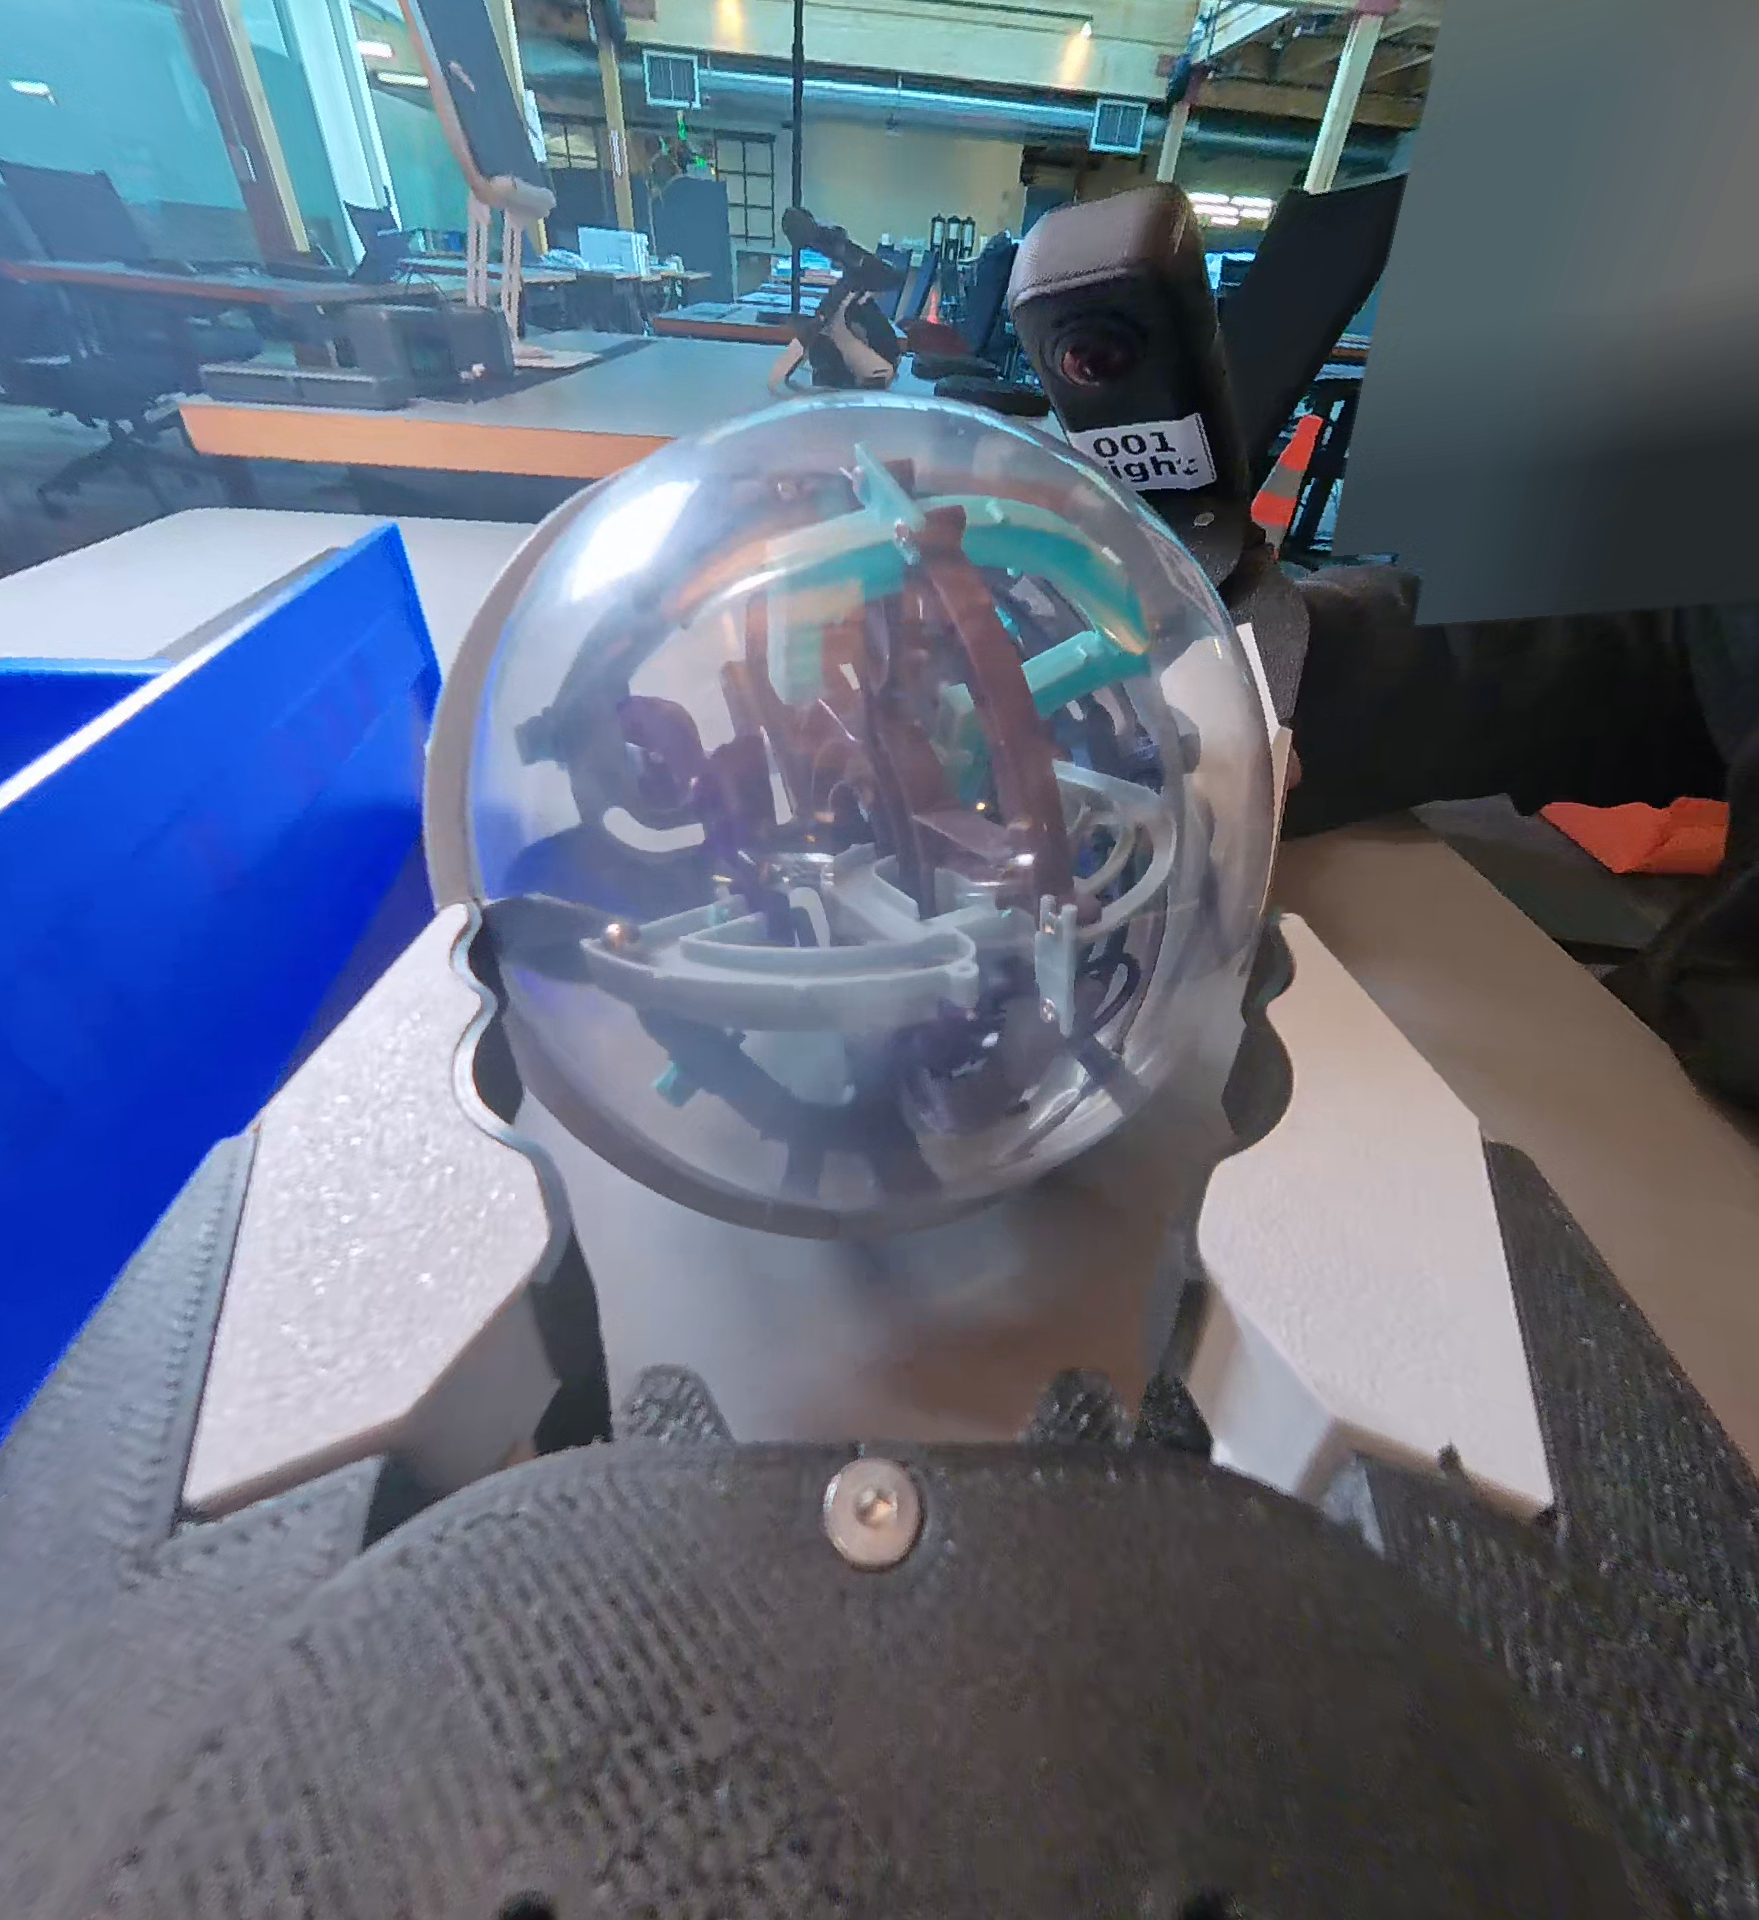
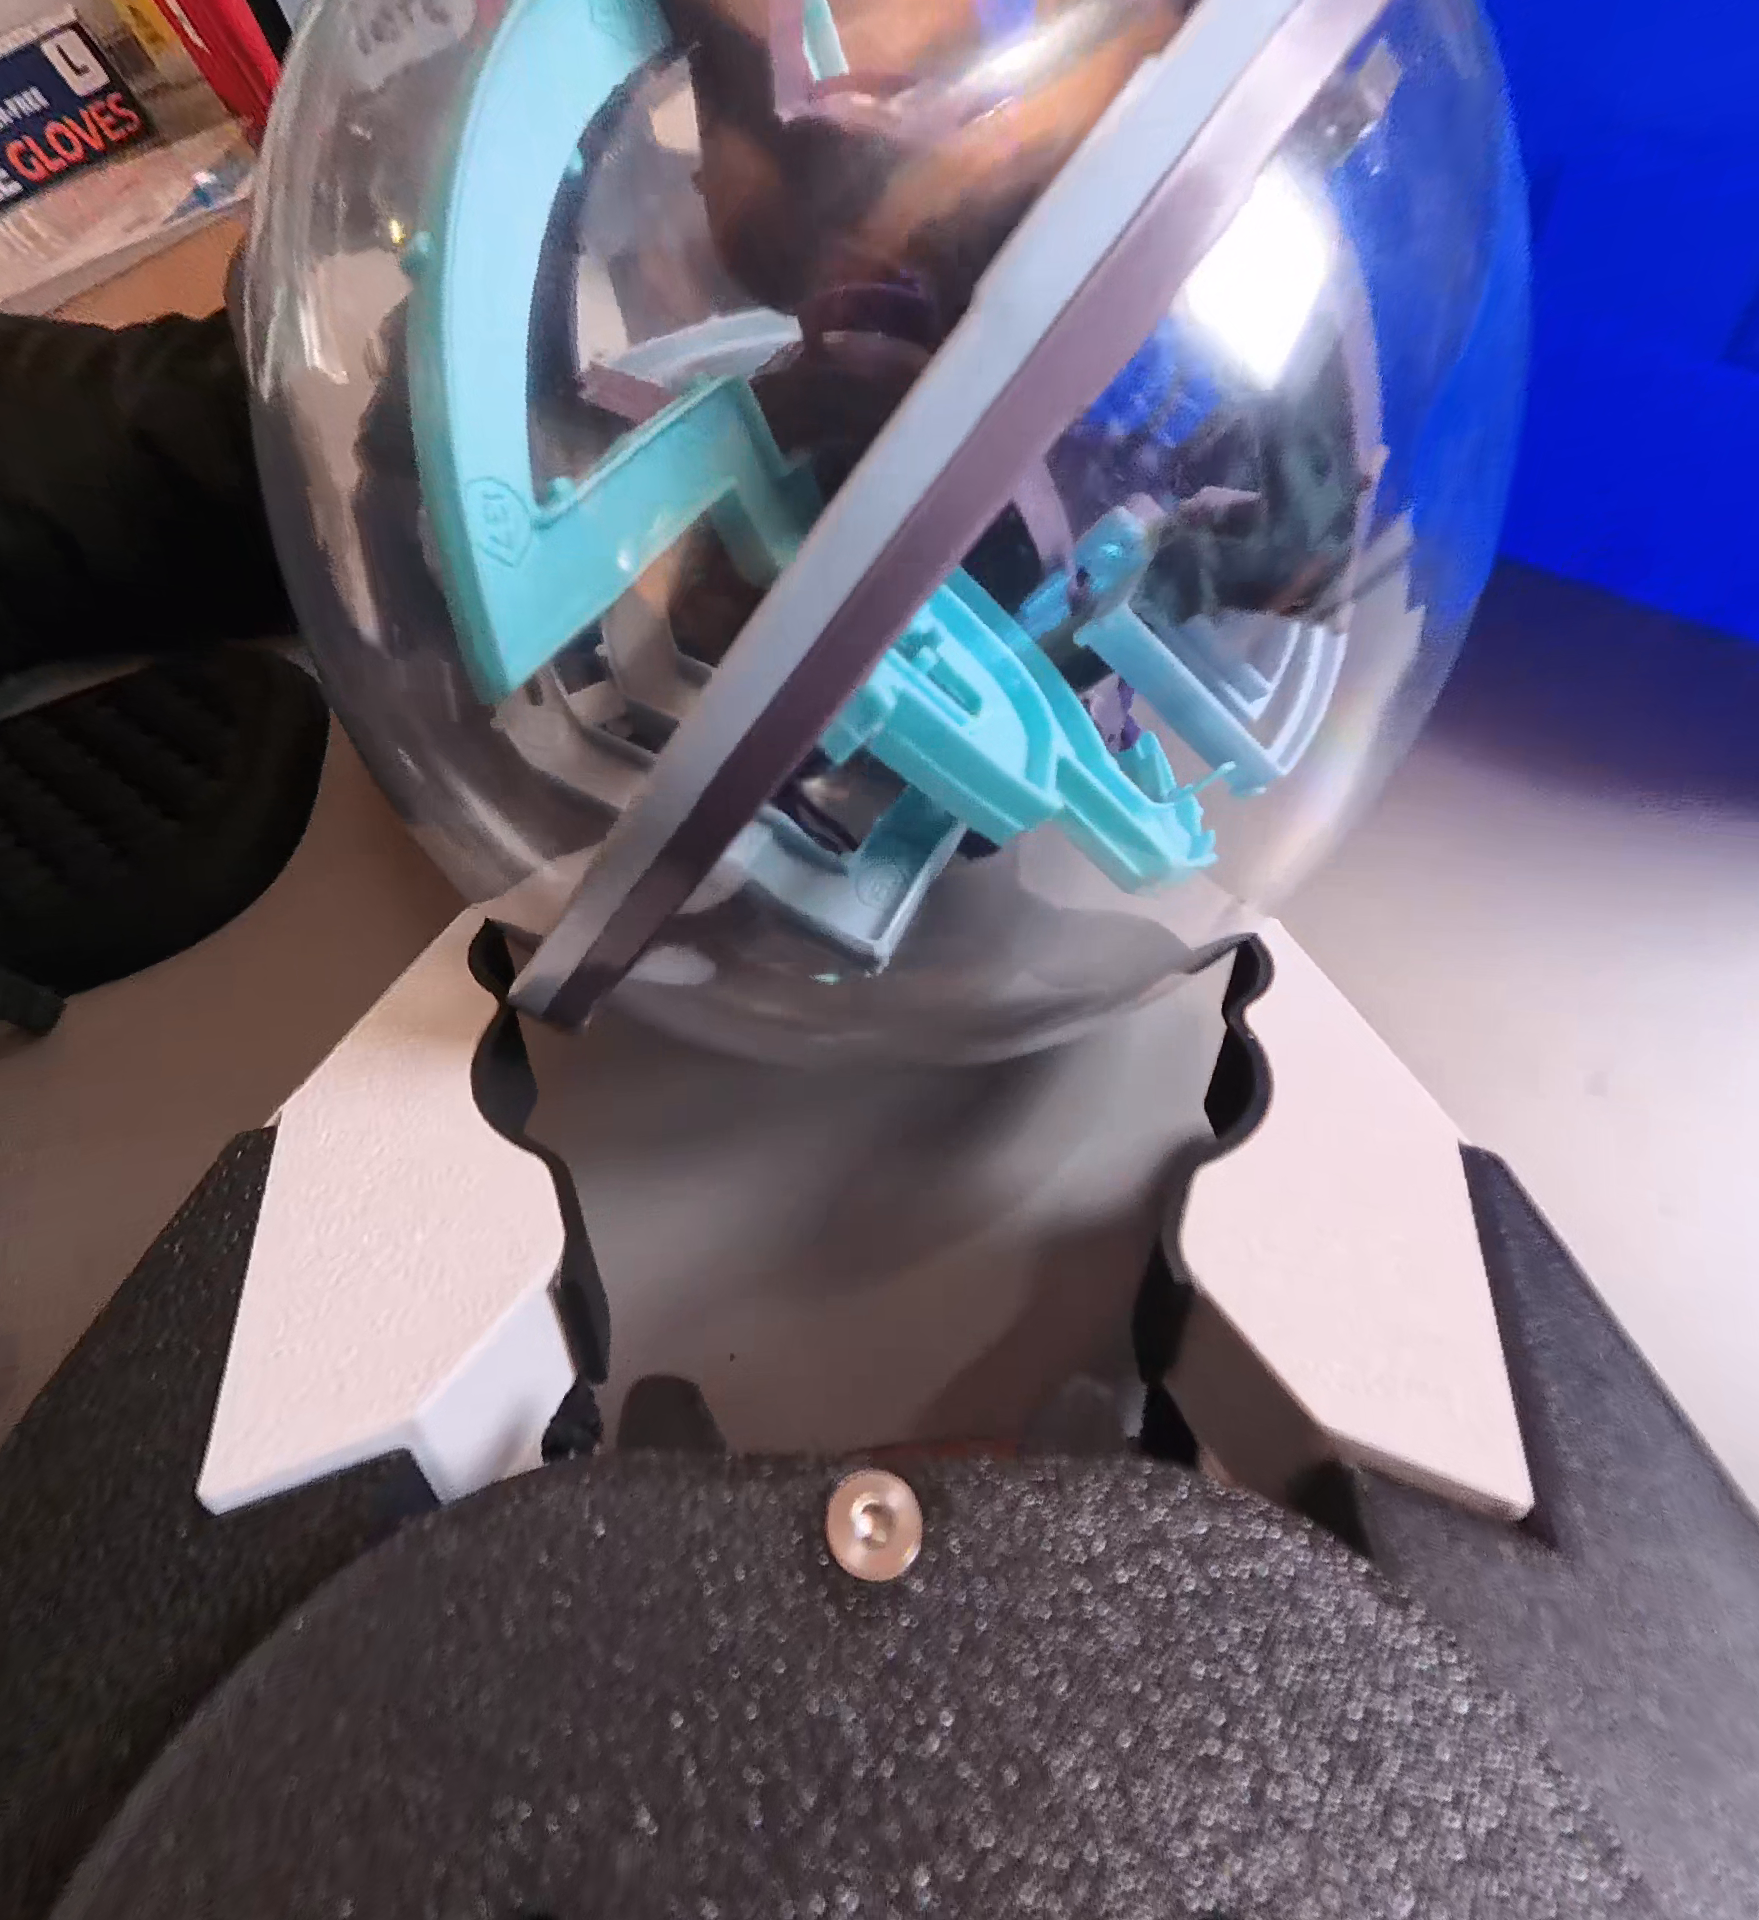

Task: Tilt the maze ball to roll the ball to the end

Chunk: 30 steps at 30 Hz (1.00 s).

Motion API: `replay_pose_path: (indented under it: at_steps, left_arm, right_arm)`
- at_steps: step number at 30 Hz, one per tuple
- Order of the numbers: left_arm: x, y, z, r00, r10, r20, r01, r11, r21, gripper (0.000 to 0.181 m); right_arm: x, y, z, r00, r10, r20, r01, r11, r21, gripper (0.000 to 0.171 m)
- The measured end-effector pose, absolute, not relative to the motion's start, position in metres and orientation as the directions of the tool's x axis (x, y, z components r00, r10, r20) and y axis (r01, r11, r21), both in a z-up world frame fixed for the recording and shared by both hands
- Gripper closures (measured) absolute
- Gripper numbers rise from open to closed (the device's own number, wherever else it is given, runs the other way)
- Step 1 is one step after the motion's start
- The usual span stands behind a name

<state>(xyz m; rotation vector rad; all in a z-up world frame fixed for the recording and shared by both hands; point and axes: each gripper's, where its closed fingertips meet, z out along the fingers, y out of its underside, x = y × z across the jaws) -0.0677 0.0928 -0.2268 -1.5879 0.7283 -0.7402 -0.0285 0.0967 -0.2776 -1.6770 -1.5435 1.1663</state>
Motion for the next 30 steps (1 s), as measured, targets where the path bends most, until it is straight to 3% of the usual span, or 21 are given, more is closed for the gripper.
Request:
replay_pose_path:
  at_steps: [1, 10, 17, 24, 30]
  left_arm:
    - [-0.069, 0.095, -0.228, 0.614, -0.785, 0.078, -0.054, -0.14, -0.989, 0.043]
    - [-0.06, 0.098, -0.198, 0.68, -0.732, -0.047, -0.096, -0.025, -0.995, 0.039]
    - [-0.057, 0.105, -0.132, 0.763, -0.645, -0.034, -0.035, 0.011, -0.999, 0.039]
    - [-0.057, 0.101, -0.054, 0.808, -0.583, -0.083, 0.02, 0.167, -0.986, 0.041]
    - [-0.056, 0.084, -0.018, 0.827, -0.543, -0.147, 0.029, 0.302, -0.953, 0.046]
  right_arm:
    - [-0.03, 0.098, -0.276, -0.048, 0.974, -0.222, 0.465, -0.175, -0.868, 0.038]
    - [-0.037, 0.102, -0.252, -0.136, 0.974, -0.182, 0.378, -0.118, -0.918, 0.03]
    - [-0.035, 0.113, -0.181, -0.246, 0.954, -0.171, 0.315, -0.088, -0.945, 0.03]
    - [-0.036, 0.114, -0.111, -0.385, 0.906, -0.175, 0.281, -0.065, -0.957, 0.03]
    - [-0.034, 0.107, -0.068, -0.483, 0.865, -0.139, 0.244, -0.02, -0.97, 0.029]
